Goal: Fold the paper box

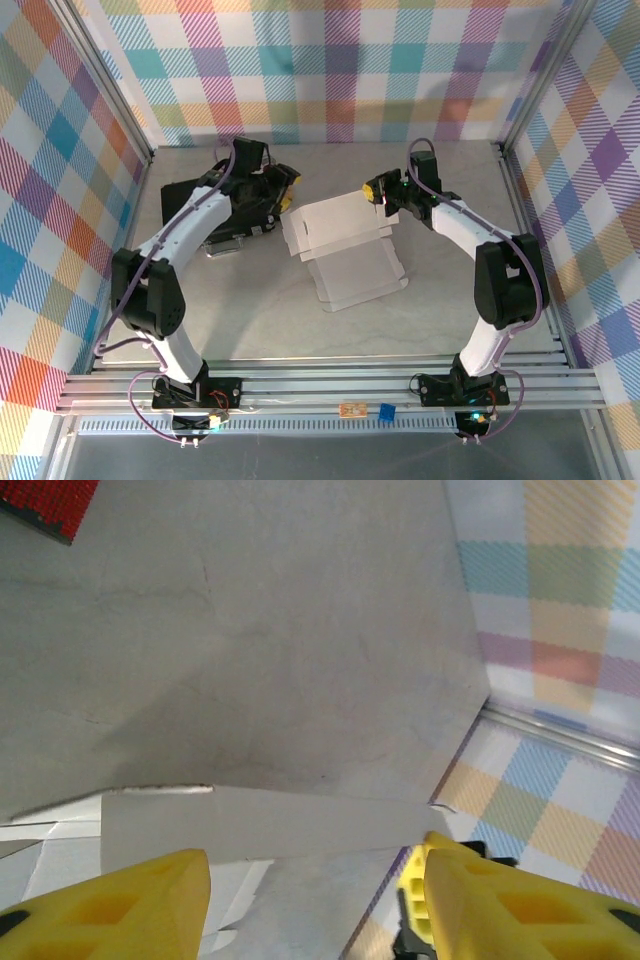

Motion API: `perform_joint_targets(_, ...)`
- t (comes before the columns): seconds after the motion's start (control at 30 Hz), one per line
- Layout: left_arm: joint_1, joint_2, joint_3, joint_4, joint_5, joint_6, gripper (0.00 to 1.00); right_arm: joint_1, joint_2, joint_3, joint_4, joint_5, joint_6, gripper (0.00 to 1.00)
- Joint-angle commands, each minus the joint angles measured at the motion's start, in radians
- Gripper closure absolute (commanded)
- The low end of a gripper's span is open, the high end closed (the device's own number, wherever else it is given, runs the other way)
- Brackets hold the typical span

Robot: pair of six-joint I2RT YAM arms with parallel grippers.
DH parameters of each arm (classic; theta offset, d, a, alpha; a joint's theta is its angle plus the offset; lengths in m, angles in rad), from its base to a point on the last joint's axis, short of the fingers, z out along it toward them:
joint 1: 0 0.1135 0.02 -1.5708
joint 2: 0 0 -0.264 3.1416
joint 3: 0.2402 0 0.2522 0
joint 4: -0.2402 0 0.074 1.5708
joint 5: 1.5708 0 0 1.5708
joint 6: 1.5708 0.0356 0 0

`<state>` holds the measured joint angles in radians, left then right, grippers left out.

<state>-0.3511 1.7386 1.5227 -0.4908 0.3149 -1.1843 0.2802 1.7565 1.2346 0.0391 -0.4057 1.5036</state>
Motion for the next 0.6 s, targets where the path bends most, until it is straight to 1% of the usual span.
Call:
perform_joint_targets(0.0, -0.002, 0.021, 0.01, -0.05, 0.041, 0.052, 0.42, -0.007, -0.014, 0.042, -0.019, -0.017, -0.017, 1.0)
perform_joint_targets(0.27, -0.009, 0.045, -0.019, -0.002, 0.077, 0.027, 0.42, -0.006, -0.006, 0.051, -0.03, -0.016, -0.013, 1.0)
perform_joint_targets(0.57, -0.044, 0.068, -0.03, 0.051, 0.115, -0.027, 0.43, -0.006, -0.002, 0.048, -0.02, -0.012, -0.004, 1.0)
